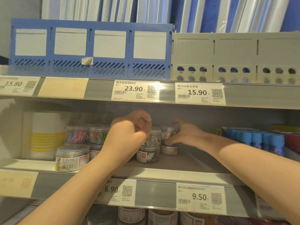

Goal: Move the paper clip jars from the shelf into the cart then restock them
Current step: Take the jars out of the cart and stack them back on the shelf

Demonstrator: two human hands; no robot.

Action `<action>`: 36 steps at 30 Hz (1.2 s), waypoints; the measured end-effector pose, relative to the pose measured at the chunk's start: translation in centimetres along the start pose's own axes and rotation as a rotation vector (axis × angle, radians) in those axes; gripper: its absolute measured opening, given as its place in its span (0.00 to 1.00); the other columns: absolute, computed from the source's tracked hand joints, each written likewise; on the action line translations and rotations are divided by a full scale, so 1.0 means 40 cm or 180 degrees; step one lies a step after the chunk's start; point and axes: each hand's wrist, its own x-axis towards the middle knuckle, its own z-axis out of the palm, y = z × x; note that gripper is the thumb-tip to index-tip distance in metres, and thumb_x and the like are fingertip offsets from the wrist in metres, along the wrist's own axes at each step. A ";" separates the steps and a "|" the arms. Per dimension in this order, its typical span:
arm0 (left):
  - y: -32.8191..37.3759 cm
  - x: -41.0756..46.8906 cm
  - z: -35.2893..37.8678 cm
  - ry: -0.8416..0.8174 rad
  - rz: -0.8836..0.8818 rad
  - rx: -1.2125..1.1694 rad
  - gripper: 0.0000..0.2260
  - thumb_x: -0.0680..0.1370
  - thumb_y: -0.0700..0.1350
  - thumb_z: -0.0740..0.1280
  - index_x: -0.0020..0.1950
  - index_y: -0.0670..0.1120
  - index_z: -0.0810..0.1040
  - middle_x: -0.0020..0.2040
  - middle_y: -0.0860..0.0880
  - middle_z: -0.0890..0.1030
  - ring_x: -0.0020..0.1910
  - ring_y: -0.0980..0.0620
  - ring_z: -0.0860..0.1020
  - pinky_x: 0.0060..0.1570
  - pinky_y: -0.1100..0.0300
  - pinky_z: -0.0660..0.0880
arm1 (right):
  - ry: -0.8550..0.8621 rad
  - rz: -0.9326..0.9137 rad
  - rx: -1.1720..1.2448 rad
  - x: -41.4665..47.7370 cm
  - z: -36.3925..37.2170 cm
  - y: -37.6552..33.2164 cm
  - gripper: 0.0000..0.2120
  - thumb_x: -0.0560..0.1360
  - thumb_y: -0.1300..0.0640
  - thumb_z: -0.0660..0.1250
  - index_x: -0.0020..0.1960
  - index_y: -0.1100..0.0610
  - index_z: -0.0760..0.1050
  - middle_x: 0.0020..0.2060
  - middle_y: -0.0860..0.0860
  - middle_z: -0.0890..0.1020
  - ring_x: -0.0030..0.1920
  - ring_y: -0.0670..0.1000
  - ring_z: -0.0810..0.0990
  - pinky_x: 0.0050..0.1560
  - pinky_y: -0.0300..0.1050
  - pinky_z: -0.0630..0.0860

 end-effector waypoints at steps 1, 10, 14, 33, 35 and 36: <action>-0.001 0.000 0.000 0.0006 0.0005 0.0010 0.07 0.75 0.43 0.66 0.40 0.56 0.75 0.34 0.50 0.81 0.34 0.49 0.80 0.43 0.52 0.77 | -0.0005 0.0005 0.0000 -0.001 0.000 0.000 0.40 0.65 0.51 0.77 0.71 0.51 0.62 0.63 0.52 0.72 0.60 0.52 0.71 0.50 0.37 0.66; -0.002 -0.002 0.001 0.0038 0.0024 -0.0099 0.04 0.73 0.47 0.65 0.43 0.57 0.75 0.32 0.50 0.80 0.33 0.49 0.80 0.42 0.51 0.77 | -0.0141 0.0062 -0.0165 -0.008 0.004 -0.006 0.42 0.65 0.53 0.77 0.73 0.51 0.60 0.67 0.51 0.69 0.64 0.52 0.69 0.50 0.37 0.64; -0.003 -0.002 0.000 0.0020 0.0030 -0.0110 0.08 0.74 0.45 0.65 0.45 0.60 0.73 0.32 0.50 0.80 0.33 0.48 0.80 0.42 0.50 0.78 | -0.0123 0.0085 -0.0090 -0.007 0.003 -0.006 0.42 0.64 0.53 0.78 0.73 0.51 0.60 0.67 0.51 0.69 0.65 0.51 0.69 0.51 0.37 0.64; -0.004 -0.001 0.002 -0.0020 0.0036 -0.0055 0.08 0.75 0.42 0.66 0.41 0.56 0.75 0.31 0.48 0.80 0.32 0.48 0.79 0.42 0.51 0.76 | -0.0134 0.0188 0.0227 -0.009 0.010 0.000 0.41 0.67 0.53 0.77 0.73 0.54 0.59 0.67 0.53 0.69 0.65 0.53 0.69 0.54 0.38 0.65; 0.000 -0.002 0.001 -0.0040 0.0051 0.0029 0.07 0.75 0.42 0.65 0.41 0.55 0.75 0.31 0.48 0.80 0.32 0.48 0.79 0.42 0.52 0.76 | -0.0137 0.0197 0.0212 -0.009 0.010 -0.002 0.42 0.66 0.53 0.77 0.73 0.54 0.58 0.68 0.53 0.69 0.66 0.53 0.68 0.55 0.38 0.66; 0.001 -0.002 0.001 -0.0053 0.0061 0.0092 0.07 0.75 0.42 0.65 0.41 0.55 0.75 0.31 0.47 0.80 0.32 0.48 0.79 0.41 0.52 0.76 | -0.0144 0.0199 0.0198 -0.011 0.008 -0.004 0.43 0.66 0.53 0.77 0.74 0.54 0.56 0.68 0.53 0.68 0.66 0.53 0.68 0.56 0.39 0.66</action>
